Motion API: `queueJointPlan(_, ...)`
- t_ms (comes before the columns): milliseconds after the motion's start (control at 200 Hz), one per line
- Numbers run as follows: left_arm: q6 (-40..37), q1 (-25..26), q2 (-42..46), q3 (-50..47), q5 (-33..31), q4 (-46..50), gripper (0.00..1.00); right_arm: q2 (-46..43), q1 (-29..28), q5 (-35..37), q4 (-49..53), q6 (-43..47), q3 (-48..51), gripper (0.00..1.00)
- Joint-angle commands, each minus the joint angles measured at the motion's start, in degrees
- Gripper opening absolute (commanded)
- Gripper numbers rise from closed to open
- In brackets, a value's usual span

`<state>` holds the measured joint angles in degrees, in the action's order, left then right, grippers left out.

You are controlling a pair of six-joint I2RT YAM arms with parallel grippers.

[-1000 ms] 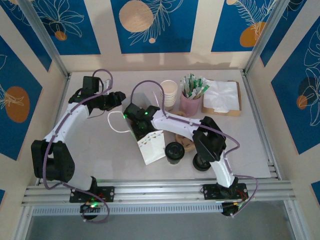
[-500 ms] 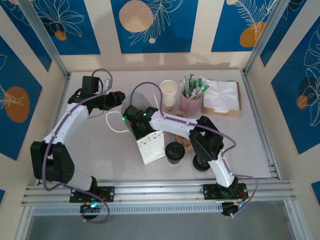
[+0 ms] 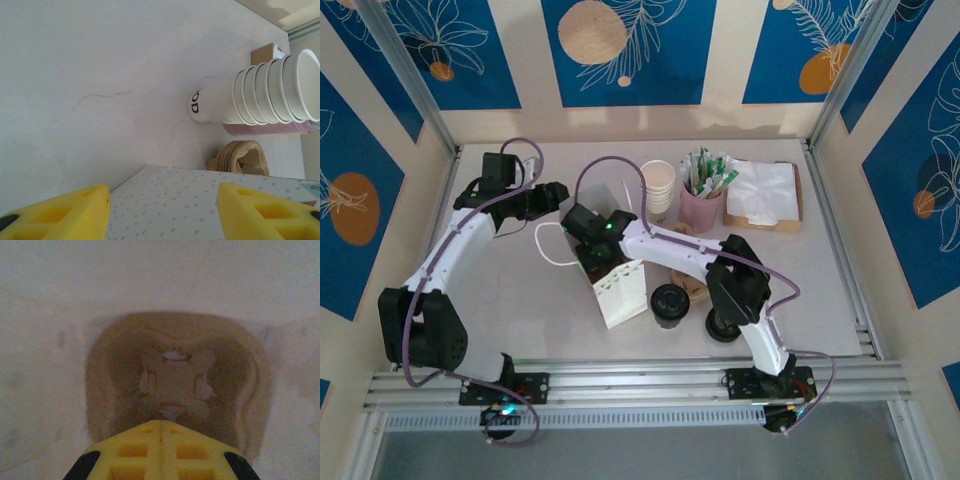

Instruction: Pack the takeout coffee

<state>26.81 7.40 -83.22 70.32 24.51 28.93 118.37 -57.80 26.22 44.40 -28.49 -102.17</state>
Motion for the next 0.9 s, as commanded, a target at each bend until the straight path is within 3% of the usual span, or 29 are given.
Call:
queueJointPlan(0,-1.15,0.35,1.66,-0.5,-1.27,0.43,0.59,-3.13,-0.93,1.29,0.24,0.88,-2.97,0.09)
queueJointPlan(420,-1.91,0.38,2.69,-0.49,-2.01,0.5,0.61,-5.57,-2.62,3.38,1.71,2.45,-3.69,0.11)
queueJointPlan(895,-3.96,0.28,6.71,-0.8,-5.65,0.43,0.78,-10.85,-5.65,3.89,2.63,5.35,-6.34,0.17)
